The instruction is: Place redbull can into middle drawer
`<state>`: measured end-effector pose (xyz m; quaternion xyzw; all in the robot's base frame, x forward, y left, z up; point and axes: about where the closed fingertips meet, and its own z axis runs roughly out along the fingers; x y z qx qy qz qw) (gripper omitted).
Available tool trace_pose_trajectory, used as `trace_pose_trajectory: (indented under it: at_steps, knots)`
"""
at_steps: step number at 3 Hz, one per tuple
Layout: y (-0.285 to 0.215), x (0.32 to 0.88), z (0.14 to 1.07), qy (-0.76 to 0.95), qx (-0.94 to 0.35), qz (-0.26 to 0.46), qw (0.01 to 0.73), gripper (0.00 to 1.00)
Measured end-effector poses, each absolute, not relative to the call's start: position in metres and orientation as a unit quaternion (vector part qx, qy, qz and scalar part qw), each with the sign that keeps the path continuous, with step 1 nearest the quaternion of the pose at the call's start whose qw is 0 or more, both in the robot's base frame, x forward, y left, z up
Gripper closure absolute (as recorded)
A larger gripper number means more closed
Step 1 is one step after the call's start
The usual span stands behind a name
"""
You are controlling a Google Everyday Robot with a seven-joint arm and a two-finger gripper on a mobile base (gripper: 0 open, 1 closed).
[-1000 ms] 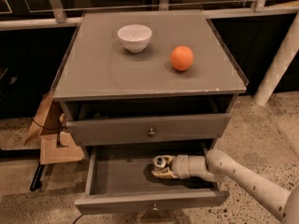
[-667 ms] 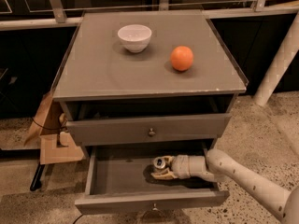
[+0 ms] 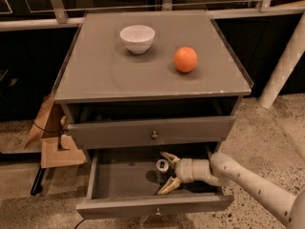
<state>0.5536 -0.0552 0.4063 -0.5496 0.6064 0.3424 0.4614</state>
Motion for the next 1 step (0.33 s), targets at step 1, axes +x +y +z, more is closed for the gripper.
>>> trace_pose_trajectory:
  at_steps: [1]
  knots:
    - [-0.0552, 0.5536, 0.4063, 0.606, -0.550, 0.342, 0.461, 0.00]
